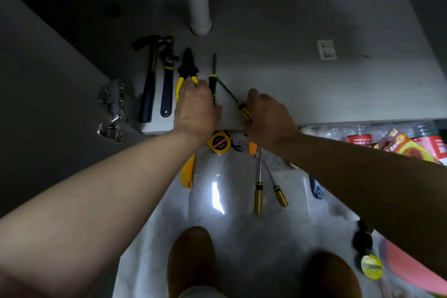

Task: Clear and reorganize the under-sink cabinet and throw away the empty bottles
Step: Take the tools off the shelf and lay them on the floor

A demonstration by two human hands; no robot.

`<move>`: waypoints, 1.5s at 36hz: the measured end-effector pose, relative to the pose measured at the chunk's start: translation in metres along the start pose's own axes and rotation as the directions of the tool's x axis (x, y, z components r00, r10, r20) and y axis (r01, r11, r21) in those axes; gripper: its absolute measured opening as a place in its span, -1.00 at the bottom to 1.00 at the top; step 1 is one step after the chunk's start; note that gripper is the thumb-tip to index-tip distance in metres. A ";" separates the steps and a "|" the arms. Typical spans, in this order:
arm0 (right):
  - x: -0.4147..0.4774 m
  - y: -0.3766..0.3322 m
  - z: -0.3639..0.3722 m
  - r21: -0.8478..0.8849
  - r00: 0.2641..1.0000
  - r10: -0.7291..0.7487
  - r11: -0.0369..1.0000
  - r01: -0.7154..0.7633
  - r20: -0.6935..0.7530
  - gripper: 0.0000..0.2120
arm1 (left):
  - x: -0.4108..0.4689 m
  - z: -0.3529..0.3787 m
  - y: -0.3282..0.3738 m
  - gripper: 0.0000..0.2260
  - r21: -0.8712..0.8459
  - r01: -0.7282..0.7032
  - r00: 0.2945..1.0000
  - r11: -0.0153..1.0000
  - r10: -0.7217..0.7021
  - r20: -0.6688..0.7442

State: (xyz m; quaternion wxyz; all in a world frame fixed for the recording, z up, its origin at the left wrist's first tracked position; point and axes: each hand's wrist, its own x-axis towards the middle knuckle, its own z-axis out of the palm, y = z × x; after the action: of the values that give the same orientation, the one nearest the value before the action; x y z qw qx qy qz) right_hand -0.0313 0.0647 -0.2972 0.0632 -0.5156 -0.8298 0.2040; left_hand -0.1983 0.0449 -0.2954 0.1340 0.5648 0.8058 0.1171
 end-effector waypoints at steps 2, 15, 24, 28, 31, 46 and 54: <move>-0.014 0.006 -0.003 0.123 0.999 0.032 0.992 -0.035 0.028 -0.61 | 0.000 -0.002 0.001 -0.75 0.038 -0.018 0.999 0.999 0.017 0.028; -0.119 0.025 0.043 0.312 0.760 0.065 0.887 -0.341 0.646 -0.81 | -0.050 0.005 -0.002 -0.76 -0.346 -0.260 0.932 0.902 0.328 0.154; -0.095 0.020 0.065 0.126 0.697 0.181 0.922 -0.366 0.694 -0.77 | -0.099 0.021 -0.039 -0.66 -0.428 0.219 0.623 0.877 0.212 0.753; -0.090 0.016 0.074 0.072 0.716 0.221 0.933 -0.354 0.662 -0.69 | -0.109 0.027 -0.062 -0.73 -0.295 0.308 0.505 0.905 0.107 0.856; -0.089 0.011 0.077 0.033 0.720 0.244 0.937 -0.348 0.650 -0.62 | -0.111 0.032 -0.074 -0.78 -0.216 0.381 0.445 0.899 0.026 0.895; -0.085 0.009 0.065 0.301 0.758 0.147 0.857 -0.418 0.635 -0.86 | -0.101 0.062 -0.062 -0.85 -0.012 0.347 0.473 0.938 -0.164 0.866; -0.083 0.007 0.053 0.425 0.876 0.051 0.860 -0.282 0.479 -0.84 | -0.095 0.029 -0.053 -0.85 -0.068 0.054 0.825 0.996 -0.006 0.566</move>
State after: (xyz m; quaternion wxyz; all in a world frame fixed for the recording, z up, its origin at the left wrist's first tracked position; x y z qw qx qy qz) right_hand -0.0043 -0.0201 -0.3394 -0.0230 -0.4935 -0.6946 0.5229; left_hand -0.2035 -0.0613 -0.3327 0.3909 0.5555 0.7335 -0.0247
